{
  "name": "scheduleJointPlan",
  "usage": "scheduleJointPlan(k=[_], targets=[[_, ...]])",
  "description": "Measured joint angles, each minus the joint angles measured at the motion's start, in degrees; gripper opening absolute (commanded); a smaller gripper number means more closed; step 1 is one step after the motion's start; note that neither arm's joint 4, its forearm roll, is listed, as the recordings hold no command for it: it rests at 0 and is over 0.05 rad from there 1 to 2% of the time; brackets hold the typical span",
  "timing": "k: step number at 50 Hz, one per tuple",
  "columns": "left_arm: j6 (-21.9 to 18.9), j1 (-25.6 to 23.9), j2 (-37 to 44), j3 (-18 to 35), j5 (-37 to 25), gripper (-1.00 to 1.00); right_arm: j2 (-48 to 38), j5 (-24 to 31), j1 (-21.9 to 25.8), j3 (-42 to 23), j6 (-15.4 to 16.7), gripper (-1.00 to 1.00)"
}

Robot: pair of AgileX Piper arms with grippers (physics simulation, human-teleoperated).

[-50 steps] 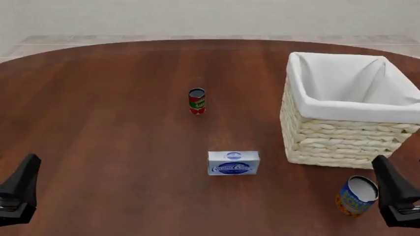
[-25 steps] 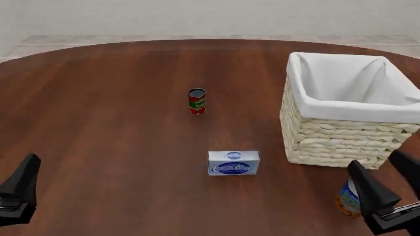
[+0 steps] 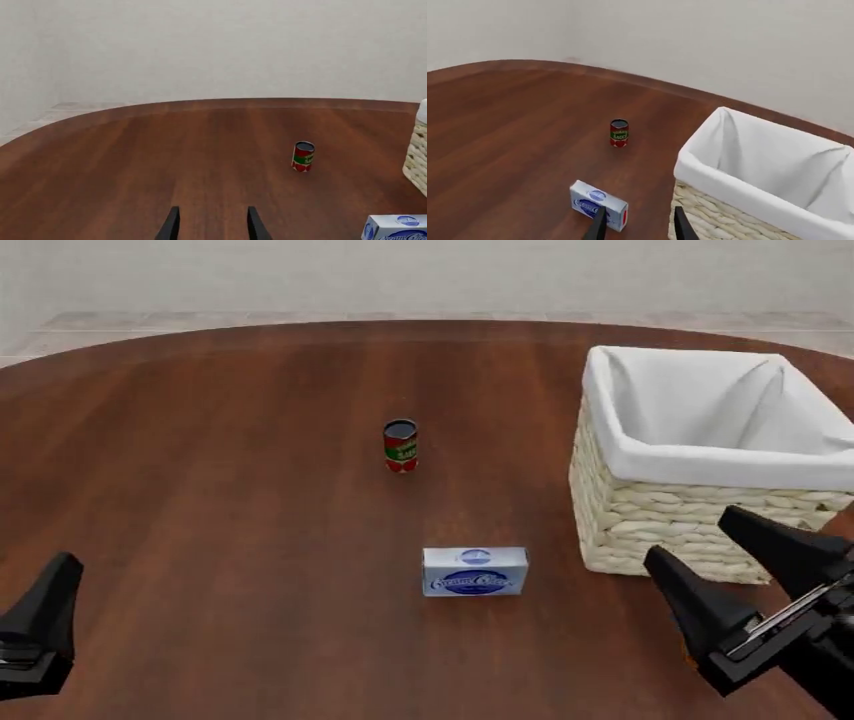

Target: Pick up the tomato sauce, and put it in the basket.

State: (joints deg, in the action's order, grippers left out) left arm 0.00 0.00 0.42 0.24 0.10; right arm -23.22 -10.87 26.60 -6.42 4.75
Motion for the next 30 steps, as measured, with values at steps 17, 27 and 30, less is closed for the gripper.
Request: scheduleJointPlan(k=[17,27,30], targets=[[0.00,0.00,0.00,0.00,0.00,1.00,-9.34,-1.70,7.40,-6.11,3.41,1.00],[0.00,0.00,0.00,0.00,0.00,1.00,-14.22,-2.58,10.39,-9.29,5.37,1.00],[0.00,0.00,0.00,0.00,0.00,1.00,-15.53,-2.52,10.93,-10.39,5.98,1.00]])
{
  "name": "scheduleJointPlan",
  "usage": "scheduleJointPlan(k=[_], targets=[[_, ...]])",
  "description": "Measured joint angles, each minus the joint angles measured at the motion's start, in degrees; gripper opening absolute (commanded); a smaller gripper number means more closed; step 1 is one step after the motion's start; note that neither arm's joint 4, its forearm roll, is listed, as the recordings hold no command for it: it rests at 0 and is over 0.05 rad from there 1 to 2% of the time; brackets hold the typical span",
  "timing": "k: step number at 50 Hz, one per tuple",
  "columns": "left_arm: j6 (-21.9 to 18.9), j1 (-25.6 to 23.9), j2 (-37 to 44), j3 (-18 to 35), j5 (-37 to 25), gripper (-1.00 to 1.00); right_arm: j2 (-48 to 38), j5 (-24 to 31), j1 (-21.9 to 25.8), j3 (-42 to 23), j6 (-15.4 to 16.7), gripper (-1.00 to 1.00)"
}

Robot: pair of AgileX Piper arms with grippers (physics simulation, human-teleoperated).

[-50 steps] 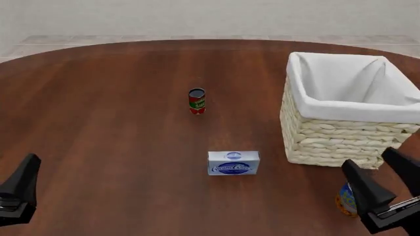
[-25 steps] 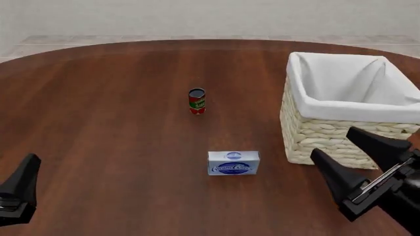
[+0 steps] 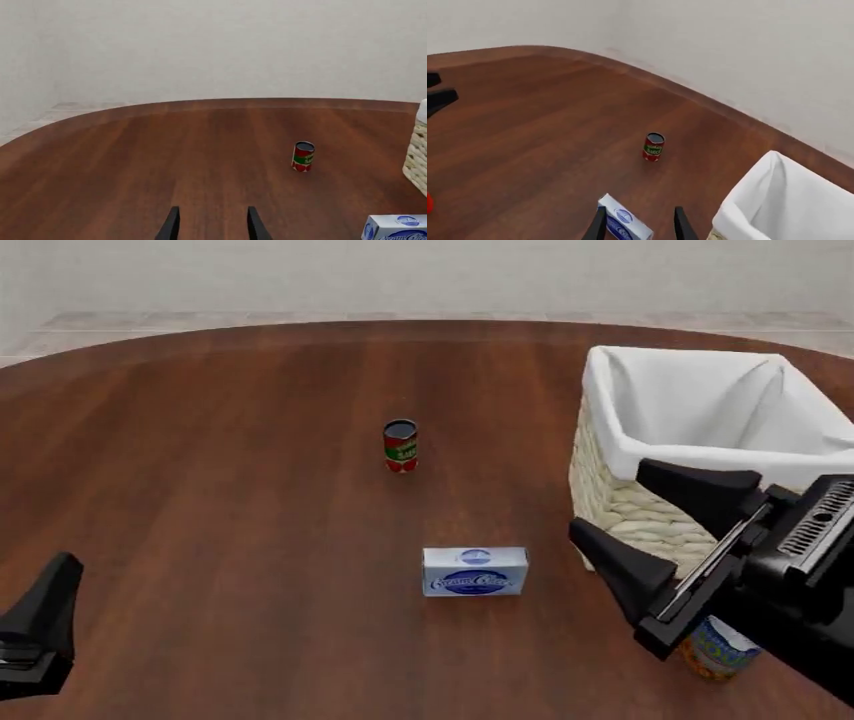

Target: Pick up the tomato sauce, and put it in the basket.

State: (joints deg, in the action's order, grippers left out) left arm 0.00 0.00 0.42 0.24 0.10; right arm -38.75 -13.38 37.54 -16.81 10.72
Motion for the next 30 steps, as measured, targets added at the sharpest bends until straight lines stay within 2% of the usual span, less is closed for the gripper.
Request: scheduleJointPlan(k=[16,30], targets=[[0.00,0.00,0.00,0.00,0.00,1.00,-7.55,1.40,0.81,-7.31,3.12,1.00],[0.00,0.00,0.00,0.00,0.00,1.00,-15.48,5.74,-1.42,-17.21,3.67,1.00]])
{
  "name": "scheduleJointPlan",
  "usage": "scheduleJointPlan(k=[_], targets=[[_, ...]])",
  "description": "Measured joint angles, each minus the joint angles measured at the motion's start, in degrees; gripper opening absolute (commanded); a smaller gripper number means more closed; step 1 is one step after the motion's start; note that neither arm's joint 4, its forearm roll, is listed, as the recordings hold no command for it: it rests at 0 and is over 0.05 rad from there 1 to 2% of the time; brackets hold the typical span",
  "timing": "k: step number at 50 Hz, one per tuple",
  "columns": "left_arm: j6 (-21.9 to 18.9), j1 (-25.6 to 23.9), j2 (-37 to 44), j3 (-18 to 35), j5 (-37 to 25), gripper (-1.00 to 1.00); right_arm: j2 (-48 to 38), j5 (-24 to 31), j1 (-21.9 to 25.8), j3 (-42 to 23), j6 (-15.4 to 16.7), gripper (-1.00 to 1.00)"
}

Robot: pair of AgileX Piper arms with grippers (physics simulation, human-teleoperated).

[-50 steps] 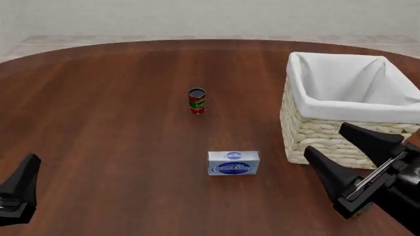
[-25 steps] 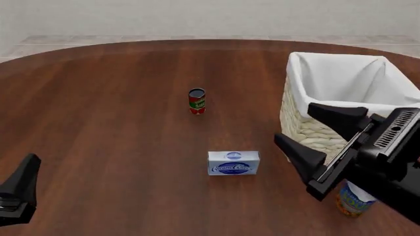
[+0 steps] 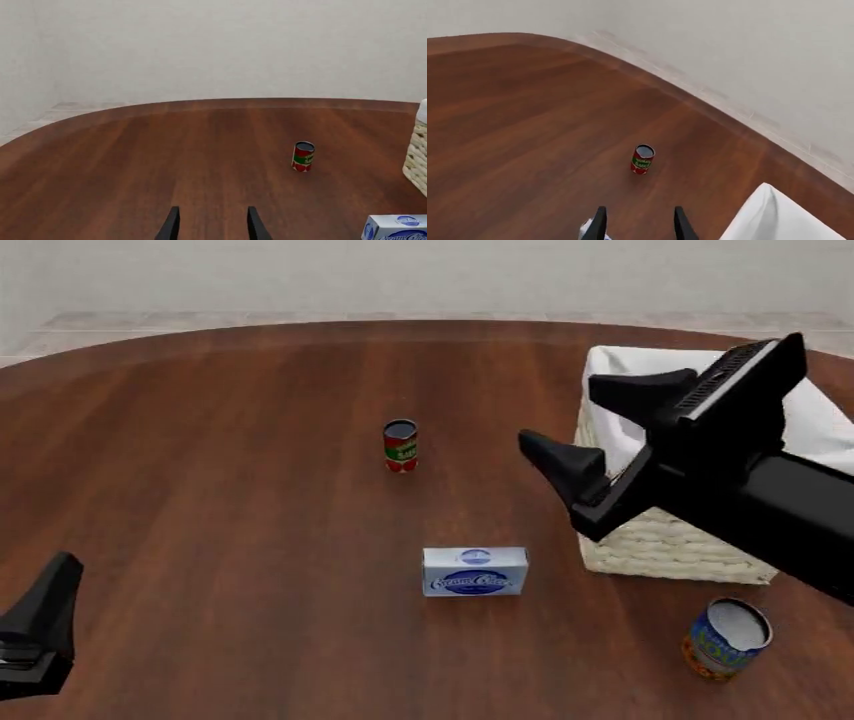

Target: Pick up the tomato sauce, and put it in the basket.

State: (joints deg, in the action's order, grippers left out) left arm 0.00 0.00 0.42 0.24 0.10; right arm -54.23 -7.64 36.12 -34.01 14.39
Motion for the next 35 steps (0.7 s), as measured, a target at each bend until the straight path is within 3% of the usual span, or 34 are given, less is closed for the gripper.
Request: scheduleJointPlan(k=[22,35], targets=[[0.00,0.00,0.00,0.00,0.00,1.00,-12.68,8.41,-1.53,-16.87,-1.56,1.00],[0.00,0.00,0.00,0.00,0.00,1.00,-19.51,13.54,-1.13,-25.53,-0.89,1.00]])
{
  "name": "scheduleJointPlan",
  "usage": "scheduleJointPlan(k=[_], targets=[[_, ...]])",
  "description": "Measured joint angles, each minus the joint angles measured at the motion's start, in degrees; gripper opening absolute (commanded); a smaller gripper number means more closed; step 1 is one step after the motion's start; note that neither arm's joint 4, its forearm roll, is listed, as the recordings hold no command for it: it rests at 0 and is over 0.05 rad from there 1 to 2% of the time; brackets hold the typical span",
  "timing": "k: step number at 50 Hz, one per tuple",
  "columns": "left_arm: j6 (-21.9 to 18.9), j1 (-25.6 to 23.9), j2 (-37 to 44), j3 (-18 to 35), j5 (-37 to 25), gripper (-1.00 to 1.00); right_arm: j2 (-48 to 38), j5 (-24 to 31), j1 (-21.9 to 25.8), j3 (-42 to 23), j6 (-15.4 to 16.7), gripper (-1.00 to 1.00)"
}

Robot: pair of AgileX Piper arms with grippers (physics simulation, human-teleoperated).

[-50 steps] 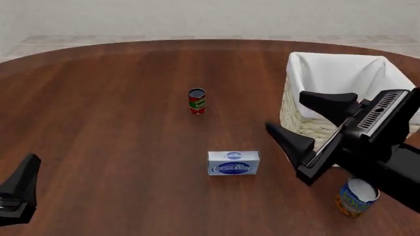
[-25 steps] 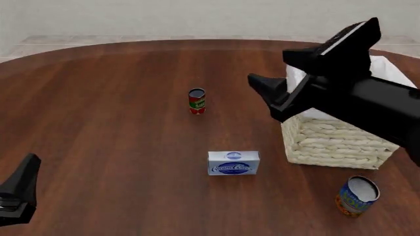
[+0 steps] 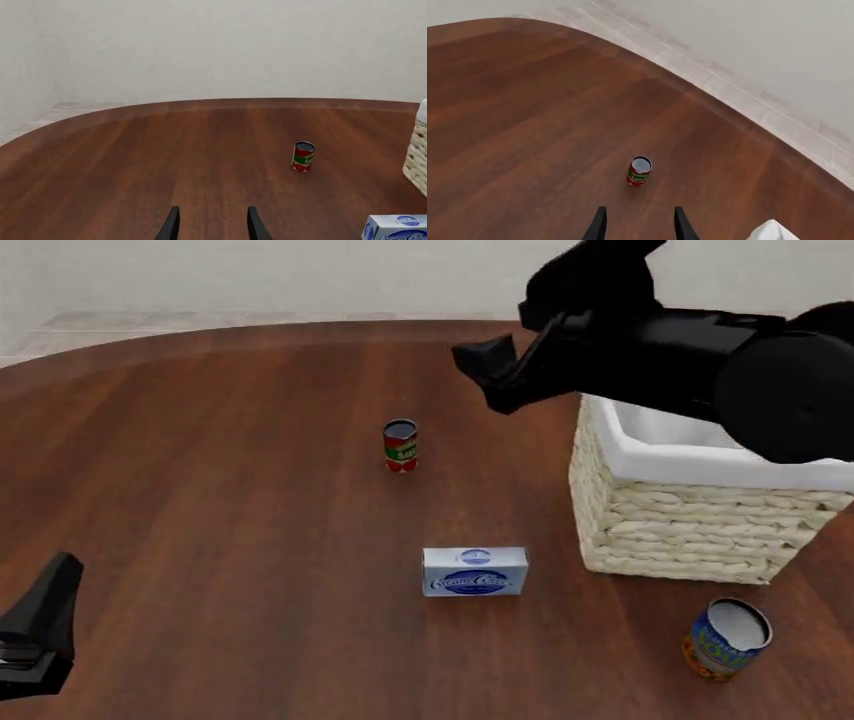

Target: Pick up the tomato sauce, and put it in the basket.

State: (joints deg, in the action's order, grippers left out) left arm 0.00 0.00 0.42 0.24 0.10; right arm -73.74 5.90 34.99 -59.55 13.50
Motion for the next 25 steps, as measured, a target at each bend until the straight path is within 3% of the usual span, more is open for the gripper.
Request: scheduleJointPlan(k=[25], targets=[[0.00,0.00,0.00,0.00,0.00,1.00,-13.35,9.80,0.61,-16.46,-1.20,1.00]])
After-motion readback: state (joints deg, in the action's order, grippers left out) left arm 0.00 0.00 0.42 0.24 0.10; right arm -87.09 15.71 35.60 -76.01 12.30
